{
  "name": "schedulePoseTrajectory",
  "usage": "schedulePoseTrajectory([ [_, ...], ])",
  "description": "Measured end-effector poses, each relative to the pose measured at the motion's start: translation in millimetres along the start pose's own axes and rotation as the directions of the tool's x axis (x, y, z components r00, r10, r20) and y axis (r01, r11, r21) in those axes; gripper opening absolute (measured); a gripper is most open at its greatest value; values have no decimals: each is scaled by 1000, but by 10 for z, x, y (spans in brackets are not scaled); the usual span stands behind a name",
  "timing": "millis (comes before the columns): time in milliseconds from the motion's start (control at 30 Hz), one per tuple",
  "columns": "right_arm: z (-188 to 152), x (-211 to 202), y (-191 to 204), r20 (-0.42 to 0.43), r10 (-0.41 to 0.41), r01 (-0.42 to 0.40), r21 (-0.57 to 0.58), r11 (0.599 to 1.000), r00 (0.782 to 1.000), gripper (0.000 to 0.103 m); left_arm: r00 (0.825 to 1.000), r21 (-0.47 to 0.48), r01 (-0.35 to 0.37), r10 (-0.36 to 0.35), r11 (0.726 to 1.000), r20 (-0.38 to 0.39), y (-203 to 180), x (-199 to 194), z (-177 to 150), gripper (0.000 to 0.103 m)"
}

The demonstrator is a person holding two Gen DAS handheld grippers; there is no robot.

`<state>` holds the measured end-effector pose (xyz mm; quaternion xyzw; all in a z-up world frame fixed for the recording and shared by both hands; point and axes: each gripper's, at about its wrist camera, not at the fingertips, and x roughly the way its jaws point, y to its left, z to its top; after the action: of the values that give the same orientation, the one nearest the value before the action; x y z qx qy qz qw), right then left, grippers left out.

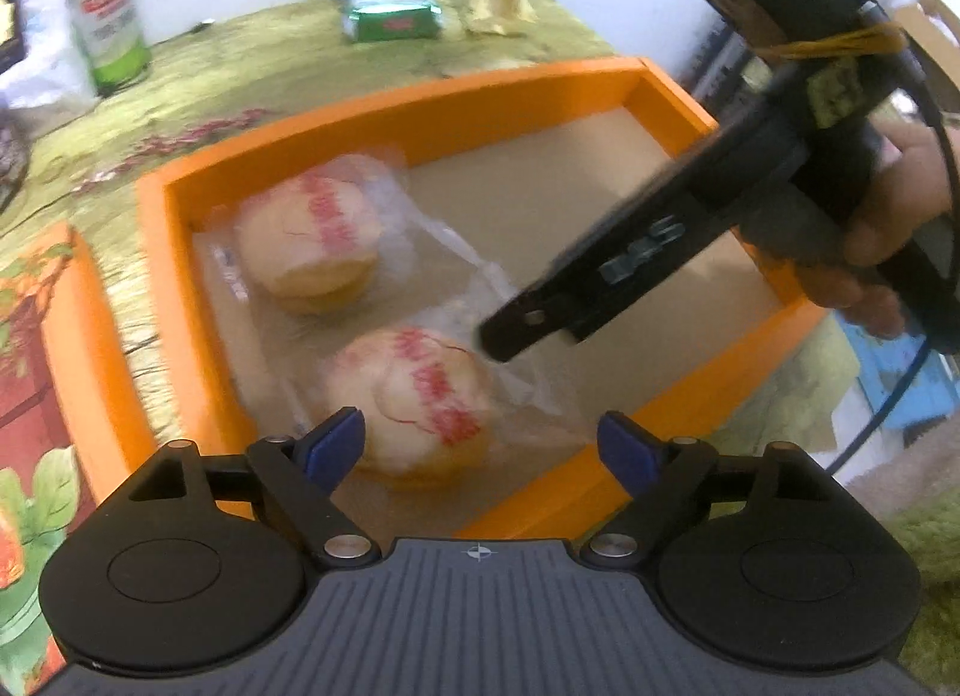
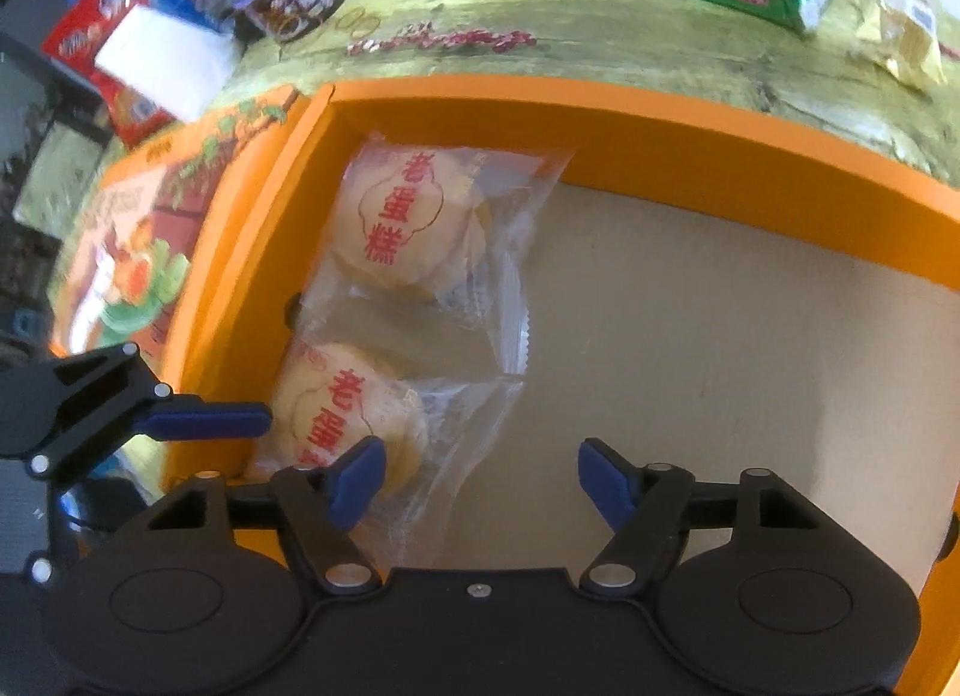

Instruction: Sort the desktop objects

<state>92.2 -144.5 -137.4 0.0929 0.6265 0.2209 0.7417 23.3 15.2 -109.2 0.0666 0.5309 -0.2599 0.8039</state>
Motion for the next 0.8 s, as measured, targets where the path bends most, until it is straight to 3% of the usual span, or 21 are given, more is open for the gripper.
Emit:
schedulePoseTrajectory([
  [233, 30, 43, -176, -26, 197, -189, 172, 967, 980, 69, 999, -63, 0, -2, 998, -35, 165, 142, 13, 86],
  [433, 81, 165, -94, -50, 222, -212, 156, 965, 974, 69, 999, -73, 7, -10, 997, -42, 142, 200, -23, 87],
  [500, 96, 185, -86, -56, 230, -219, 155, 963, 972, 65, 999, -77, 14, -17, 997, -41, 135, 183, -34, 87],
  [800, 36, 217, -23, -77, 212, -202, 125, 972, 974, 65, 999, -72, 28, -31, 997, -41, 91, 166, -78, 87],
])
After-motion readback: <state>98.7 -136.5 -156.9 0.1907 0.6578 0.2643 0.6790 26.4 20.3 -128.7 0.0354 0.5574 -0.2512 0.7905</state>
